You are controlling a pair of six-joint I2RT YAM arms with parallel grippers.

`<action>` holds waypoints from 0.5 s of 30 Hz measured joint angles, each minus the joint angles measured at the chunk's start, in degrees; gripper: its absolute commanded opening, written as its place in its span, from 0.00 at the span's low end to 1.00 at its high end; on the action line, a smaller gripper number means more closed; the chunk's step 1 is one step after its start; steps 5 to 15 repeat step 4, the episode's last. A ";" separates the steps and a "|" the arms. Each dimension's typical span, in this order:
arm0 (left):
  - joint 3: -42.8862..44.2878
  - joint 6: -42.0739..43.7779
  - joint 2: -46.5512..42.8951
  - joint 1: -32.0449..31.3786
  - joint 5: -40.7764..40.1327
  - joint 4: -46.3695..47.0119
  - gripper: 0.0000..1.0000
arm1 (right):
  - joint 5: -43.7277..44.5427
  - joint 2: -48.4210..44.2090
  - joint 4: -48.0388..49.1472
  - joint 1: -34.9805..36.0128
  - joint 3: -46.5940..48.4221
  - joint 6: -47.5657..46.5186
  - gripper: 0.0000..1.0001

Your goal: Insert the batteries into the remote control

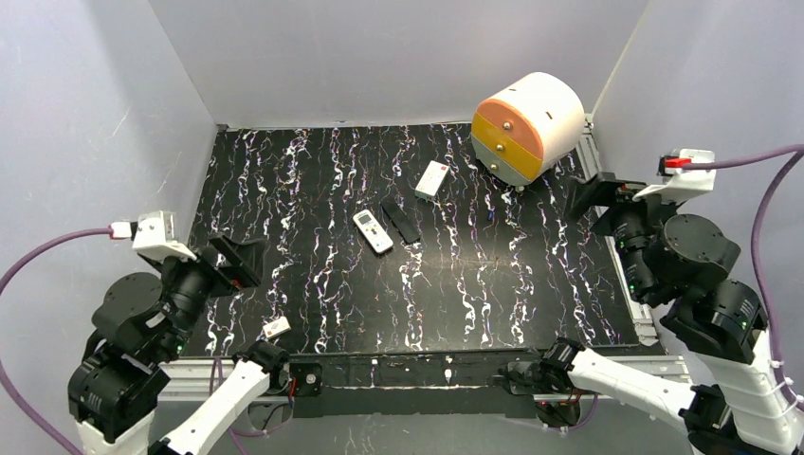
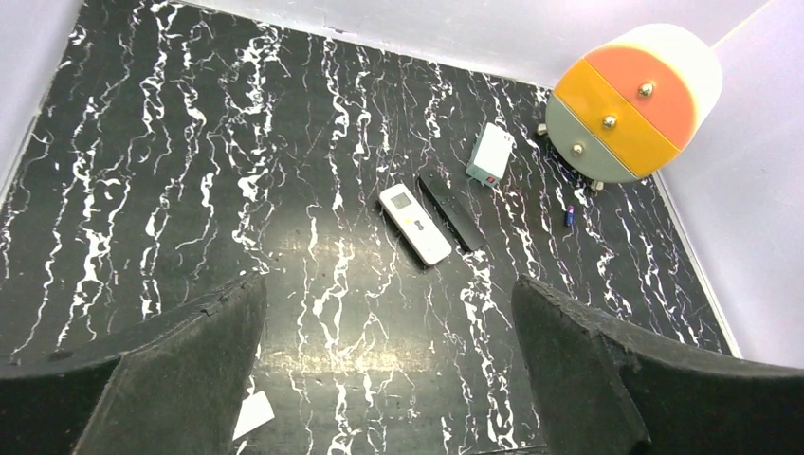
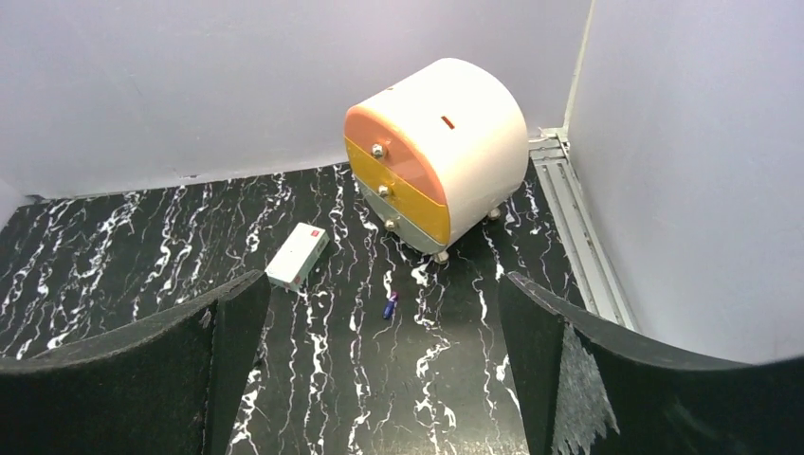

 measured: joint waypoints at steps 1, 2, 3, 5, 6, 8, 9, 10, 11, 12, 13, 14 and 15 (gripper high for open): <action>0.76 0.37 -0.13 0.00 -0.26 -0.61 0.98 | 0.28 -0.31 -0.09 0.00 0.24 -0.11 0.99; 1.36 0.59 -0.17 0.00 -0.44 -1.07 0.98 | 0.61 -0.48 -0.13 0.00 0.28 -0.15 0.99; 1.97 0.90 -0.15 0.00 -0.59 -1.57 0.98 | 0.79 -0.46 -0.33 0.00 0.28 -0.20 0.99; 2.43 1.14 -0.15 0.00 -0.72 -2.16 0.99 | 0.83 -0.22 -0.94 0.00 0.28 -0.35 0.99; 2.43 1.14 -0.15 0.00 -0.72 -2.16 0.99 | 0.83 -0.22 -0.94 0.00 0.28 -0.35 0.99; 2.43 1.14 -0.15 0.00 -0.72 -2.16 0.99 | 0.83 -0.22 -0.94 0.00 0.28 -0.35 0.99; 2.43 1.14 -0.15 0.00 -0.72 -2.16 0.99 | 0.83 -0.22 -0.94 0.00 0.28 -0.35 0.99; 2.43 1.14 -0.15 0.00 -0.72 -2.16 0.99 | 0.83 -0.22 -0.94 0.00 0.28 -0.35 0.99; 2.43 1.14 -0.15 0.00 -0.72 -2.16 0.99 | 0.83 -0.22 -0.94 0.00 0.28 -0.35 0.99; 2.43 1.14 -0.15 0.00 -0.72 -2.16 0.99 | 0.83 -0.22 -0.94 0.00 0.28 -0.35 0.99; 2.43 1.14 -0.15 0.00 -0.72 -2.16 0.99 | 0.83 -0.22 -0.94 0.00 0.28 -0.35 0.99; 2.43 1.14 -0.15 0.00 -0.72 -2.16 0.99 | 0.83 -0.22 -0.94 0.00 0.28 -0.35 0.99; 2.43 1.14 -0.15 0.00 -0.72 -2.16 0.99 | 0.83 -0.22 -0.94 0.00 0.28 -0.35 0.99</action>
